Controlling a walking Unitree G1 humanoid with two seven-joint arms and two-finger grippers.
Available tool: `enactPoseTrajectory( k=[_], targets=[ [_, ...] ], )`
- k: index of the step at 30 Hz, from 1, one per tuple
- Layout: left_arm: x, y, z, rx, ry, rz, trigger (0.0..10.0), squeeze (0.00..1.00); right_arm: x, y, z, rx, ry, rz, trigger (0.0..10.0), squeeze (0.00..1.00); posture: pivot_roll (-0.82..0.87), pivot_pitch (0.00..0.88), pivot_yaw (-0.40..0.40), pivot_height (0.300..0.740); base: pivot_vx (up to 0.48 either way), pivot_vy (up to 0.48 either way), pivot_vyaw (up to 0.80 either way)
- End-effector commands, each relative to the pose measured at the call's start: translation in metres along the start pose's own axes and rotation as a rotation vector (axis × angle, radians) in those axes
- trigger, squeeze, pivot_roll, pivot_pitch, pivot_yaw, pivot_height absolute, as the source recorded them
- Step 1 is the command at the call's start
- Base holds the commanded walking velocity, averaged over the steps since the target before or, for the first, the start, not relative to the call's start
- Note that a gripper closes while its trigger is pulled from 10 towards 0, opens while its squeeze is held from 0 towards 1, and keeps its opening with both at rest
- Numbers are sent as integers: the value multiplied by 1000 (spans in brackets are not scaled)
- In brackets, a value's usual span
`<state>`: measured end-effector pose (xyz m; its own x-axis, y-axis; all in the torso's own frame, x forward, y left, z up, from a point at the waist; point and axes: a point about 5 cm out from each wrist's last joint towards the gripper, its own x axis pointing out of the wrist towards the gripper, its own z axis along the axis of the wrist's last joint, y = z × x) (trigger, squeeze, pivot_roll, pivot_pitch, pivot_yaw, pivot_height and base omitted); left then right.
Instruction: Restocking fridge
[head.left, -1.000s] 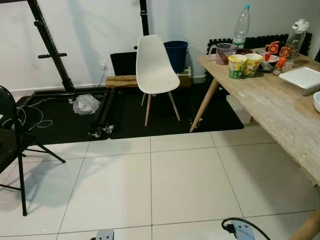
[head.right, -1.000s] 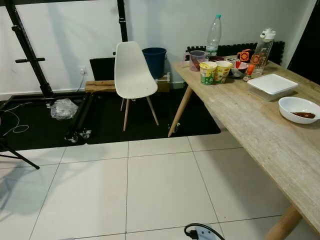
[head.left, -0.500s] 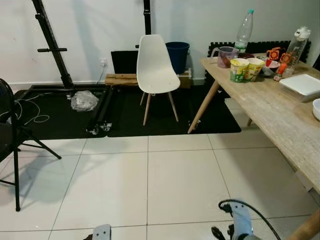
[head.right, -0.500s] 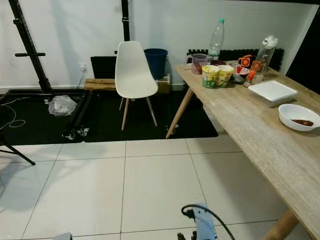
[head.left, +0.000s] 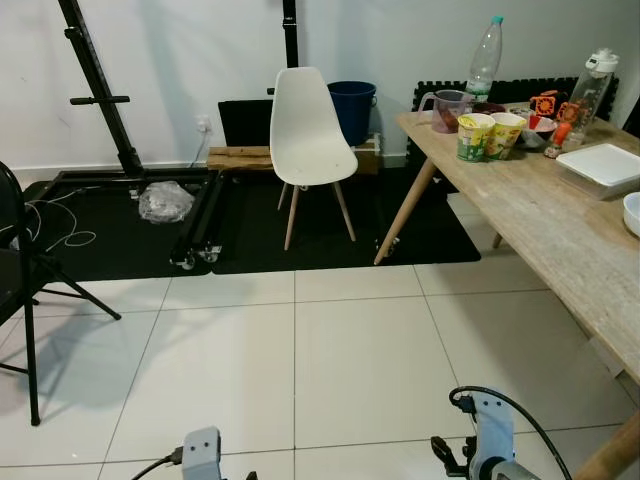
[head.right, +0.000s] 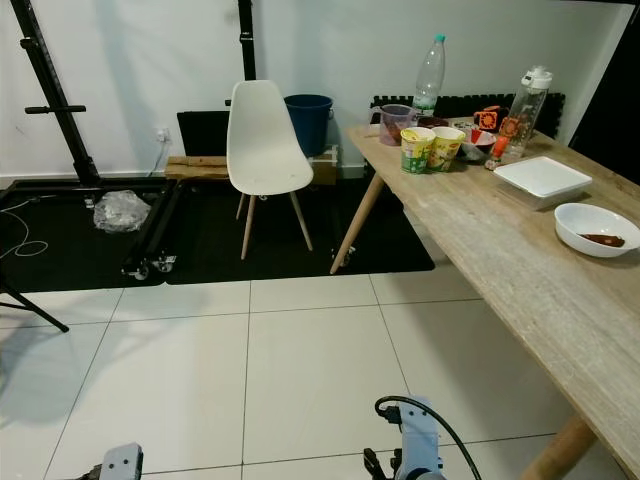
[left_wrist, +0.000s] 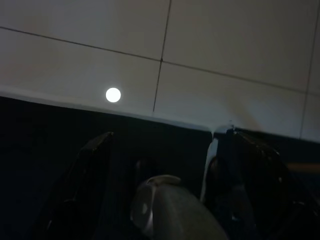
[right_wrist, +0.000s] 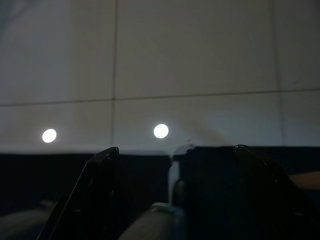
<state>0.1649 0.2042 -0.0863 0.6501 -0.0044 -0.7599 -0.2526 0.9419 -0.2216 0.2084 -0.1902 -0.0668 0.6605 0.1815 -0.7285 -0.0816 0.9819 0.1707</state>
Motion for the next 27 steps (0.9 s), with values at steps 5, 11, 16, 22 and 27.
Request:
enactPoseTrajectory(
  k=[5,11,16,22,27],
  targets=[
    [-3,10,-2,-71,-7,23,10000,0,-9,-3,-32,43,90,-28,10000,0,-81,0,29,740,0,0,0],
    [-4,6,-9,-62,11,16,10000,0,-19,-18,-49,98,126,-101,10000,0,-64,0,11,740,0,0,0],
    [-4,3,-8,-25,9,-25,10000,0,-21,-21,-51,101,133,-126,10000,0,-59,0,9,740,0,0,0],
    [-5,3,-14,-19,25,-35,10000,0,-19,-18,-50,98,128,-120,10000,0,-48,0,-2,740,0,0,0],
    [-7,0,-23,-36,39,-34,10000,0,-20,-18,-53,72,147,-122,10000,0,-56,0,-9,740,0,0,0]
  ],
)
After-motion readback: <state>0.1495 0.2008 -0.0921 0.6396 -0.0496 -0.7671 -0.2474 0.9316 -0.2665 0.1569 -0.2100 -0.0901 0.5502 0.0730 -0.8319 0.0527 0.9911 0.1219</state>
